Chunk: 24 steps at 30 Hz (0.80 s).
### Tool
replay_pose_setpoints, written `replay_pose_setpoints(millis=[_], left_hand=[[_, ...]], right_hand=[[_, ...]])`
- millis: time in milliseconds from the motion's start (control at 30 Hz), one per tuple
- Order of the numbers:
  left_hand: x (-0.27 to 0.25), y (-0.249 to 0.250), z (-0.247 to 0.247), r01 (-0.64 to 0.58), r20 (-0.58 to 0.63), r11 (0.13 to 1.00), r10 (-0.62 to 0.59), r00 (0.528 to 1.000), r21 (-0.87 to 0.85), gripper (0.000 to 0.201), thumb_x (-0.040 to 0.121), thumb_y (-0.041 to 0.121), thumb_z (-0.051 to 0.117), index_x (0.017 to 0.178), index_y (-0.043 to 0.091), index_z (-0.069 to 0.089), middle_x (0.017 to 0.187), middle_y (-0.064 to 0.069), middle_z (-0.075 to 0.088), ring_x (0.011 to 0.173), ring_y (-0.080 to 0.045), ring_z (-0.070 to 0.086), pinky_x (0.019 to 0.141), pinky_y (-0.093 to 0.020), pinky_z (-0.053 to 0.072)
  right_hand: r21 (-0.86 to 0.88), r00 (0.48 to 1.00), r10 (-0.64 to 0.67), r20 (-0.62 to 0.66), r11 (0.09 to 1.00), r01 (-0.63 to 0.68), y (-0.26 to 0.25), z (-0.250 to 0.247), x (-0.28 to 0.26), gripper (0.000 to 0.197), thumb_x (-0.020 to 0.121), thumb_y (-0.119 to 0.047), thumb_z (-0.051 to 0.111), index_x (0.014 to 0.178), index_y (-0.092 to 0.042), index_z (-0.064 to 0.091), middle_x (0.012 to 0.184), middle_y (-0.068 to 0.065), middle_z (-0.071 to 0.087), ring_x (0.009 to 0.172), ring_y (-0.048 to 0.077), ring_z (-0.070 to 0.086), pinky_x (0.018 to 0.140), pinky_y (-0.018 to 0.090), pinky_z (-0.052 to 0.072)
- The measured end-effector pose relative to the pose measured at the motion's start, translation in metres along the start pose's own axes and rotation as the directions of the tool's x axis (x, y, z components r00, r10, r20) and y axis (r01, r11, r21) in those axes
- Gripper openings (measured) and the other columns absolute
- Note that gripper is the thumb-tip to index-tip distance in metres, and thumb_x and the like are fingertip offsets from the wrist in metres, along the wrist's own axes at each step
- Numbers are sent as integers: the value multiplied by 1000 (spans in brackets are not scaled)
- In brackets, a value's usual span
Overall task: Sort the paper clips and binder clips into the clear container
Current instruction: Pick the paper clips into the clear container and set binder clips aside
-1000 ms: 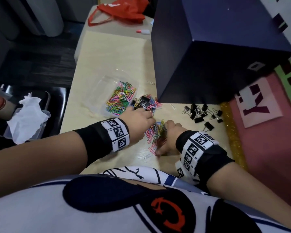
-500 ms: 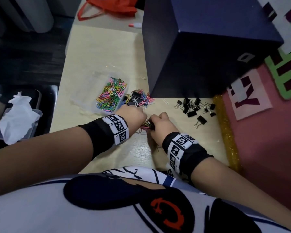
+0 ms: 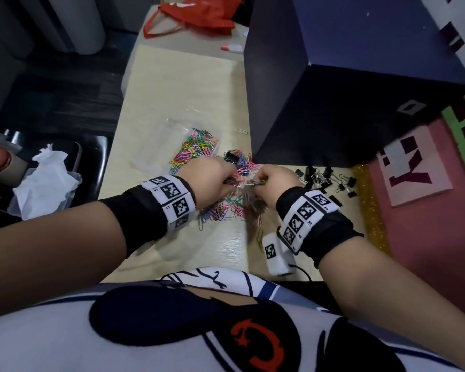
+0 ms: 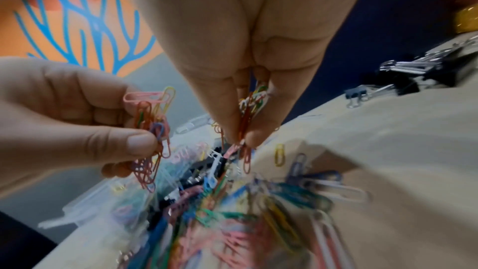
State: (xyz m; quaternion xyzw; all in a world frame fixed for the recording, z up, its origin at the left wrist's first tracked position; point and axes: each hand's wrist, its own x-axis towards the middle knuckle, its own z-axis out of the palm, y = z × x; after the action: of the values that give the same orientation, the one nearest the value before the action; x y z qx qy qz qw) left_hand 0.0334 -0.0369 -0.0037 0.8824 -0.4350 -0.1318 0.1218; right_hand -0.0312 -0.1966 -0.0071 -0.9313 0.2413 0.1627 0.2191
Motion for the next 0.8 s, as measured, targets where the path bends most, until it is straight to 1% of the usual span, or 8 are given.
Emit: replay_pose_setpoints(millis=[67,133,233,367,467,533,667,800], left_hand=[[-4,-10,-8,50,-71,997,-54,996,-58,26,89,37,59,102,14,63,99,-8,66,94,-29,60,75,-33,44],[-9,-23,-17,111,-132,990,-123,984,-92,28,88,37,61,105,15,65,99,-9,67,94,-29,60,74,-32,43],[-15,-42,-27,199,-189,972,-221,957,-128,28,86,34,65,105,13,66,98,-11,68,93,-31,61,76,-33,44],[-20,-62,-28,292,-111,945,-309,945,-147,27,83,31,68,106,17,68,98,-8,70,93,-28,63,81,-31,47],[-20,-71,-25,314,-29,939,-321,947,-142,32,83,27,68,114,20,65,107,-5,69,99,-23,63,88,-30,48],[-20,-73,-23,302,-17,945,-307,952,-127,37,86,24,63,123,20,61,116,-5,64,104,-22,61,93,-32,46],[-17,-72,-20,208,-33,977,-210,977,-49,38,91,19,50,128,19,55,126,-5,56,110,-26,56,93,-38,47],[-15,-63,-11,118,78,980,-132,988,162,42,94,33,43,135,26,48,144,7,42,127,-19,45,98,-40,41]], right_hand=[[45,999,-32,-1,998,32,-12,-5,5,10,82,-23,70,89,-24,62,96,-2,65,87,20,61,76,26,49],[69,997,-68,-29,995,69,-26,-9,12,11,81,-24,72,89,-21,64,91,-2,64,80,17,58,71,24,46],[113,992,-110,-65,987,117,-51,-12,22,10,80,-23,72,88,-20,66,91,-1,66,84,18,60,70,22,43],[239,978,-157,-135,953,186,-86,-12,32,21,81,-26,72,101,-23,67,99,-4,69,90,16,62,78,23,47],[265,979,-192,-73,942,205,-100,-13,39,35,87,-27,66,121,-25,59,120,-2,65,108,17,61,94,28,47],[206,983,-179,-35,961,182,-100,-16,42,40,91,-24,59,130,-25,53,126,1,61,113,20,59,96,30,47],[46,995,-85,-56,995,88,-79,-23,39,28,93,-9,48,117,-17,60,118,5,62,107,24,59,89,30,48],[-226,994,9,105,974,15,-49,-10,27,33,95,-8,43,126,-9,56,128,13,56,114,30,57,97,35,49]])
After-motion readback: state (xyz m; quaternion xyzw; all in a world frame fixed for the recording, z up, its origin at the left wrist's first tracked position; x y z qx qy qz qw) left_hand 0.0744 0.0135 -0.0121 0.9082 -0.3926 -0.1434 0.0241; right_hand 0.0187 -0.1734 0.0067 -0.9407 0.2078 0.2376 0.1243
